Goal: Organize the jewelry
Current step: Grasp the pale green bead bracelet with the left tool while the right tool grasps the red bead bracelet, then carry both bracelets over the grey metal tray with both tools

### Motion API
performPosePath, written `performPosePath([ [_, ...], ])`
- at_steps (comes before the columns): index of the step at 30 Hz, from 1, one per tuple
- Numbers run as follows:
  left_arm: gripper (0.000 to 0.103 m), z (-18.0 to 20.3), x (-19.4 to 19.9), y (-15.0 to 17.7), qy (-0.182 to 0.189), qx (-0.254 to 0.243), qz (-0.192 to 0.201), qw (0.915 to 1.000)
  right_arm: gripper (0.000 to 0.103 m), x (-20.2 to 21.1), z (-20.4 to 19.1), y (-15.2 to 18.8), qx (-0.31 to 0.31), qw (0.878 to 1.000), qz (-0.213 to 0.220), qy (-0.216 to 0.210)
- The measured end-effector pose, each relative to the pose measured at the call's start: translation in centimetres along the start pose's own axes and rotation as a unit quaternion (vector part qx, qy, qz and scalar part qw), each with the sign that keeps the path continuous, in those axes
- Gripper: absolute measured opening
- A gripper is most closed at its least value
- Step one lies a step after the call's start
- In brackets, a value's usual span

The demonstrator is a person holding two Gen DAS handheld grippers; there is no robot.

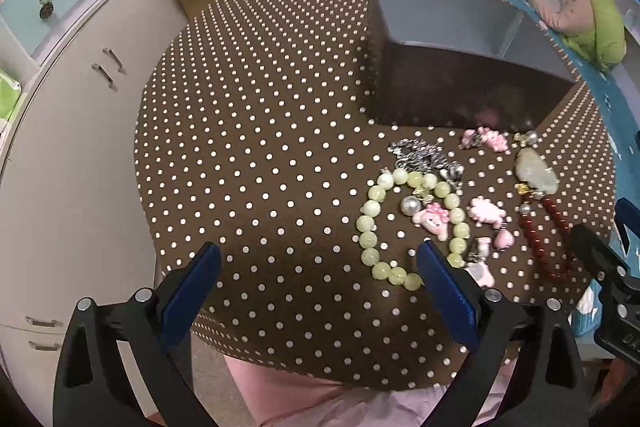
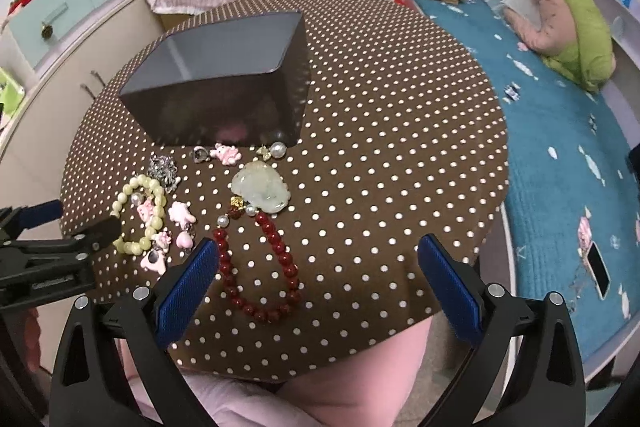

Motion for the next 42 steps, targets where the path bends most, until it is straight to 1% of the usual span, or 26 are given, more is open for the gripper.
performPosePath([
  [1,0.092,-0.1,-0.3,0.0,-0.005,-0.001,-0.002,1.0000,0.096,-0.2,-0.1,0.1,0.000,1.000,-0.004,-0.001],
  [2,0.088,-0.1,-0.5,0.1,-0.008,-0.003,-0.004,1.0000,0.096,-0.6,-0.2,0.1,0.002,1.000,-0.008,-0.001],
  [4,0.086,0.0,-0.7,0.1,-0.008,-0.001,-0.006,1.0000,0.082,-0.8,-0.2,0.1,0.004,1.000,-0.014,-0.002],
  [5,0.084,0.0,-0.7,0.0,-0.007,-0.002,-0.006,1.0000,0.069,-1.1,-0.2,0.1,0.003,1.000,-0.021,-0.003],
  [6,0.082,0.2,-0.7,0.0,-0.003,-0.005,-0.004,1.0000,0.062,-1.5,-0.2,0.2,-0.001,1.000,-0.030,-0.004],
  [7,0.077,0.3,-0.7,-0.2,0.002,-0.006,-0.003,1.0000,0.061,-1.8,-0.1,0.2,0.000,0.999,-0.036,-0.002],
  [8,0.071,0.5,-0.7,-0.4,0.008,-0.007,-0.002,0.9999,0.058,-1.8,-0.3,0.2,0.011,0.999,-0.033,0.004],
  [9,0.068,0.8,-0.6,-0.5,0.016,-0.011,-0.001,0.9998,0.054,-1.8,-0.6,0.2,0.021,0.999,-0.032,0.011],
  [10,0.059,1.3,-0.4,-0.5,0.025,-0.013,0.000,0.9996,0.053,-1.8,-0.8,0.2,0.033,0.999,-0.030,0.017],
  [11,0.047,1.8,-0.3,-0.4,0.034,-0.016,0.000,0.9993,0.046,-1.7,-1.0,0.3,0.039,0.999,-0.029,0.015],
  [12,0.042,2.3,-0.2,-0.5,0.051,-0.022,0.002,0.9984,0.039,-1.6,-1.3,0.3,0.044,0.999,-0.029,0.008],
  [13,0.036,2.7,-0.1,-0.5,0.051,-0.028,0.005,0.9983,0.035,-1.6,-1.5,0.4,0.047,0.998,-0.029,0.006],
  [14,0.026,3.1,0.0,-0.5,0.054,-0.035,0.007,0.9979,0.026,-1.5,-1.9,0.5,0.053,0.998,-0.031,-0.002],
  [15,0.019,3.4,0.1,-0.6,0.056,-0.043,0.010,0.9975,0.017,-1.5,-2.1,0.6,0.057,0.998,-0.032,-0.007],
  [16,0.008,3.5,0.1,-0.6,0.052,-0.044,0.011,0.9976,0.015,-1.4,-2.5,0.7,0.059,0.998,-0.034,-0.014],
  [17,0.008,3.6,0.1,-0.6,0.049,-0.044,0.011,0.9977,0.011,-1.4,-2.6,0.8,0.060,0.997,-0.034,-0.017],
  [19,0.008,3.5,0.2,-0.7,0.056,-0.030,0.009,0.9979,0.009,-1.4,-2.8,1.0,0.061,0.997,-0.035,-0.018],
  [21,0.008,3.2,0.2,-0.7,0.037,-0.030,0.010,0.9988,0.009,-1.3,-3.1,1.0,0.062,0.997,-0.035,-0.018],
  [22,0.008,3.0,0.3,-0.7,0.036,-0.029,0.012,0.9989,0.009,-1.2,-2.9,1.0,0.059,0.997,-0.036,-0.020],
  [24,0.008,3.1,0.5,-0.7,0.047,-0.022,0.012,0.9986,0.009,-1.1,-2.7,1.3,0.054,0.998,-0.037,-0.022],
  [27,0.008,2.5,1.3,-0.7,0.044,-0.016,0.025,0.9986,0.009,-1.0,-2.2,1.1,0.049,0.998,-0.034,-0.022],
  [30,0.008,2.2,2.4,-1.0,0.052,-0.007,0.039,0.9978,0.009,-0.4,-1.8,0.3,0.048,0.998,-0.026,-0.022],
  [34,0.008,1.8,4.0,-1.8,0.054,0.003,0.061,0.9967,0.009,0.5,-1.8,-0.8,0.051,0.998,-0.011,-0.024],
  [36,0.008,1.7,4.8,-2.2,0.059,0.003,0.072,0.9957,0.009,0.9,-2.0,-1.3,0.051,0.998,-0.005,-0.028],
  [42,0.008,2.3,6.6,-3.0,0.055,-0.006,0.100,0.9935,0.009,2.6,-2.8,-2.6,0.058,0.998,0.023,-0.029],
])
Point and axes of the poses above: each gripper's, at about its wrist camera, not at the fingertips, and x roughly against the way its jaws point, z to its right, y to its underside, the point moved 10 cm from there along -x, roughly the way its jaws point, and after that the axes turned 5 degrees about -x, right-handed, at the moved point
